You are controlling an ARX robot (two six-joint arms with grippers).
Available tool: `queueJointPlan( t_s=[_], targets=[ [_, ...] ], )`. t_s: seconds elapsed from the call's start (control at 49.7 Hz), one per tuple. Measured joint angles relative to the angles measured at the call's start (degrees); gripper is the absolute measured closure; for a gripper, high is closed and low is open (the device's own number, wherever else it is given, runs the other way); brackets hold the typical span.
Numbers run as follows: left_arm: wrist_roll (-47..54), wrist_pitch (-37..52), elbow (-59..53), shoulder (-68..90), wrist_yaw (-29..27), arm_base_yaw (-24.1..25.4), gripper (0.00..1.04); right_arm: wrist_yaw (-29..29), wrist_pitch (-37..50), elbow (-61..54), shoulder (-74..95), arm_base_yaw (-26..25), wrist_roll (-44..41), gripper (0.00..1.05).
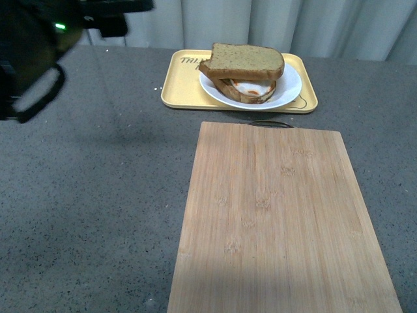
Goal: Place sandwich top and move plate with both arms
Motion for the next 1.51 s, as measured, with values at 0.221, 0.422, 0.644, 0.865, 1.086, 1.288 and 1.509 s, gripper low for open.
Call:
queueJointPlan(
  t_s=[0.221,0.422,0.644,0.865,1.086,1.288,1.509],
  targets=[
    [1.9,1.4,-17.0,-11.9,5.2,5.1,1.01,0.0,0.0,0.0,0.0,0.0,0.0,0.09],
    [2.2,0.9,-24.3,-21.1,8.0,7.9,1.01,0.0,0.0,0.0,0.0,0.0,0.0,0.09],
    [2.3,-8.2,-31.0,-36.7,11.1,11.3,1.01,0.0,0.0,0.0,0.0,0.0,0.0,0.09],
    [2.5,-15.0,-35.8,-47.8,13.7,13.6,1.01,0.0,0.0,0.0,0.0,0.0,0.0,0.09],
    [2.7,-24.9,-38.8,-60.9,17.7,17.7,1.01,0.0,0.0,0.0,0.0,0.0,0.0,0.09],
    [2.7,-32.8,-39.5,-70.1,17.6,17.7,1.01,0.0,0.0,0.0,0.0,0.0,0.0,0.09],
    [2.7,-40.3,-39.5,-78.4,17.6,17.8,1.01,0.0,0.0,0.0,0.0,0.0,0.0,0.09]
  ],
)
